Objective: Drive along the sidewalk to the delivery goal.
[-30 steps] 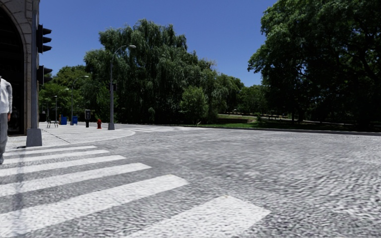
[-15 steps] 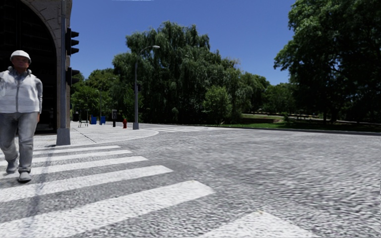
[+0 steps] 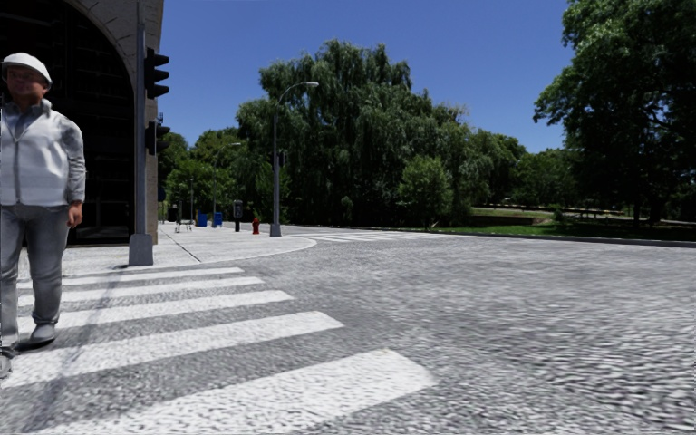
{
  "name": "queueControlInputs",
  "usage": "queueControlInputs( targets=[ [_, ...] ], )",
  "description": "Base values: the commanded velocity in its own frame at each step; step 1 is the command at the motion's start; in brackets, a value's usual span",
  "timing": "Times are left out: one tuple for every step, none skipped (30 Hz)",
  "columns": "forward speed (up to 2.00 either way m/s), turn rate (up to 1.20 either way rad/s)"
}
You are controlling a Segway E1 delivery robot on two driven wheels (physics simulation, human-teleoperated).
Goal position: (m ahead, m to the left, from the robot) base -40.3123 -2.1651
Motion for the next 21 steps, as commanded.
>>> queueControlInputs(
  targets=[
    [0.91, 0.01],
    [0.99, 0.01],
    [0.99, 0.01],
    [1.09, 0.01],
    [1.12, 0.03],
    [1.13, 0.14],
    [1.13, 0.14],
    [1.14, 0.21],
    [1.14, 0.24],
    [1.14, 0.25],
    [1.14, 0.25],
    [1.14, 0.25],
    [1.14, 0.26],
    [1.14, 0.27],
    [1.14, 0.31],
    [1.14, 0.31],
    [1.14, 0.36],
    [1.15, 0.42],
    [1.15, 0.42],
    [1.15, 0.46],
    [1.15, 0.47]
  ],
)
